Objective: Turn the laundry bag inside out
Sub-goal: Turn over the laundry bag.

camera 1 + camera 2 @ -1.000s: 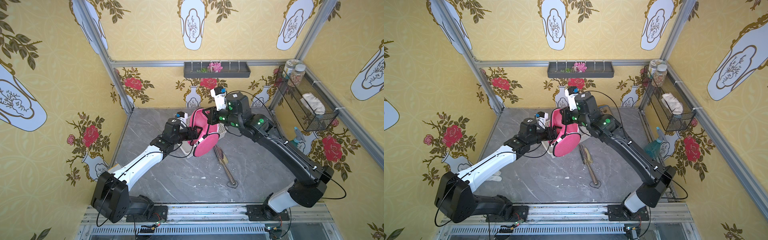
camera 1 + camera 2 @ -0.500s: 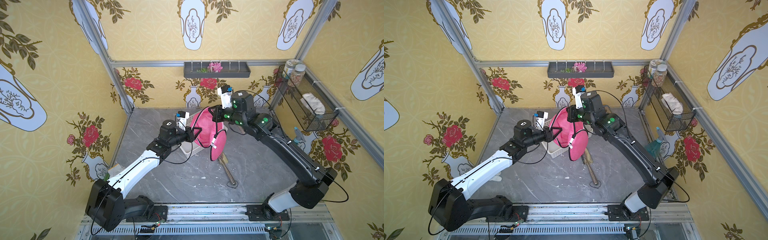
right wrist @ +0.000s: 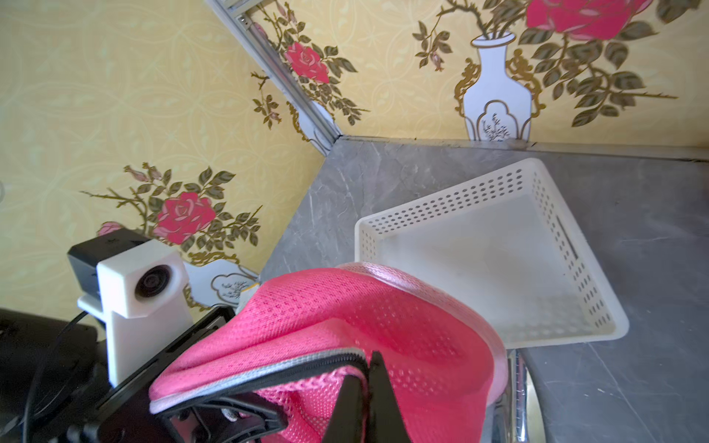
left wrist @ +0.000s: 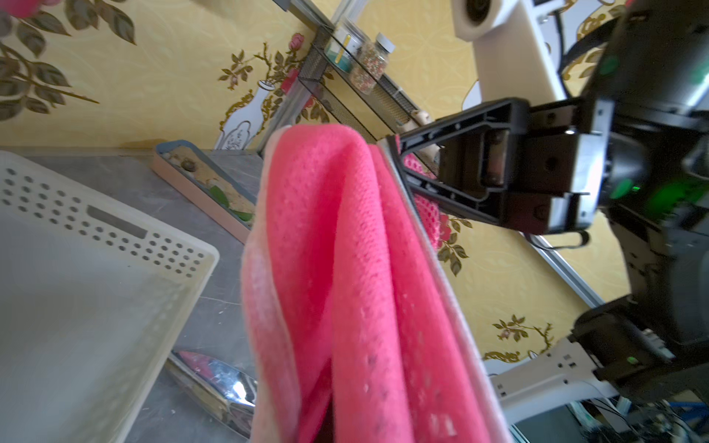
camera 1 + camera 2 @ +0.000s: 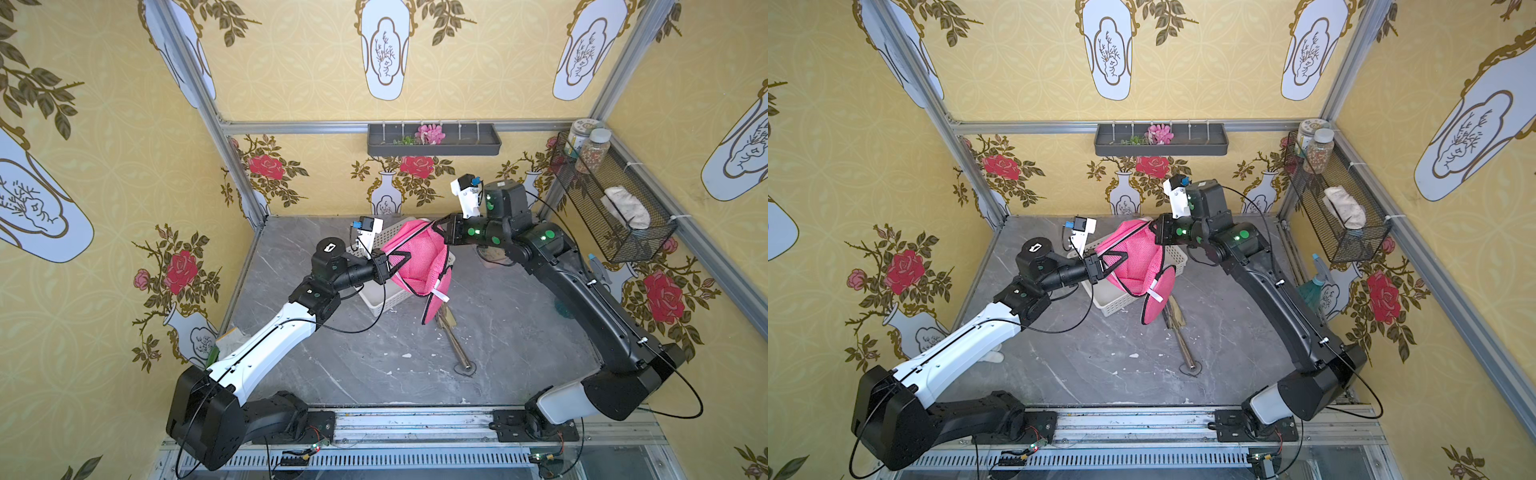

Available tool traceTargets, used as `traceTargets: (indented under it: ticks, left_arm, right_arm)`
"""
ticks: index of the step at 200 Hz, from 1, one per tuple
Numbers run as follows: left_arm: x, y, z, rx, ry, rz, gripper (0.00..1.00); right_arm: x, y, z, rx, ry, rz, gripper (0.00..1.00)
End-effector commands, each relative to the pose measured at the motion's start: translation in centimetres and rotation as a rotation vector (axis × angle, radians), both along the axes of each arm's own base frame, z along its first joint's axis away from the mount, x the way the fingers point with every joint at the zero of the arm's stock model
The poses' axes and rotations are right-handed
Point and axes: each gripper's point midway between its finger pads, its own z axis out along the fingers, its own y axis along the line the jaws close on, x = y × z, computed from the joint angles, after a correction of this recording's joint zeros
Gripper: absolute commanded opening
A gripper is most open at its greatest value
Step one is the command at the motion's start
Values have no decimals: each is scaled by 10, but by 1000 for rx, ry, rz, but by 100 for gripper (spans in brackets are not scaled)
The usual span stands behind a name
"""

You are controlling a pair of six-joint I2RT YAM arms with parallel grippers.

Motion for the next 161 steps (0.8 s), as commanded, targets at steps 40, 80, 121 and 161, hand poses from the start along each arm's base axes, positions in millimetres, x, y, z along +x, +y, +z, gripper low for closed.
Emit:
traceTargets:
  ticks: [40, 80, 121, 161]
  left_arm:
    - [-11, -8, -15, 26, 135, -142, 0]
    - [5, -14, -39, 67, 205, -122, 0]
    - [-7, -23, -38, 74, 180, -215, 0]
    - [-34, -18, -16, 38, 91, -310, 0]
  right_arm:
    - [24, 1, 64, 102, -245, -15, 0]
    - [-8, 57, 69, 76, -296, 174, 0]
    - [25, 57, 42, 17, -228, 47, 0]
    - [75, -7, -6, -87, -98, -159, 0]
